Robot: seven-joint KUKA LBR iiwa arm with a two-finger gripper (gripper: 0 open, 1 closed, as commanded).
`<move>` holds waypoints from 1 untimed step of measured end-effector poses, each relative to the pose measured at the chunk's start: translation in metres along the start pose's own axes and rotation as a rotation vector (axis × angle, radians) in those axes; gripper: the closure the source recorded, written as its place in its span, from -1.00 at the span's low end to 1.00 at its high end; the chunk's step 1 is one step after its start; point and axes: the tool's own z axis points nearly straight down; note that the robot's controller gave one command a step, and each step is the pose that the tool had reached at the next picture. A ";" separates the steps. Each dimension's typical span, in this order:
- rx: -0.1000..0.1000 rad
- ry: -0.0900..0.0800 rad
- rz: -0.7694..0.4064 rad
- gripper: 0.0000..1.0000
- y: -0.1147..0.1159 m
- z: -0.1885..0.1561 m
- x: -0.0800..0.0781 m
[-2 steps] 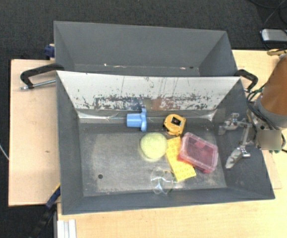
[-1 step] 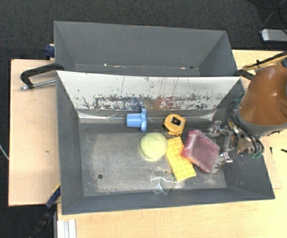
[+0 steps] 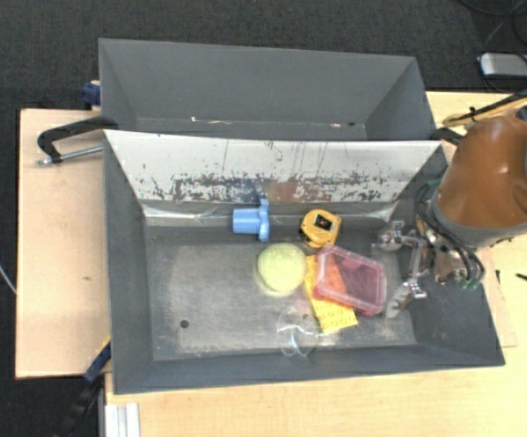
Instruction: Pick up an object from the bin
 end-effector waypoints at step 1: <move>0.003 -0.008 -0.163 -1.00 0.005 -0.020 0.003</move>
Offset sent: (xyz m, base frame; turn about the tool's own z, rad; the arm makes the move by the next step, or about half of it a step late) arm -0.0160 0.0294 -0.0394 0.2012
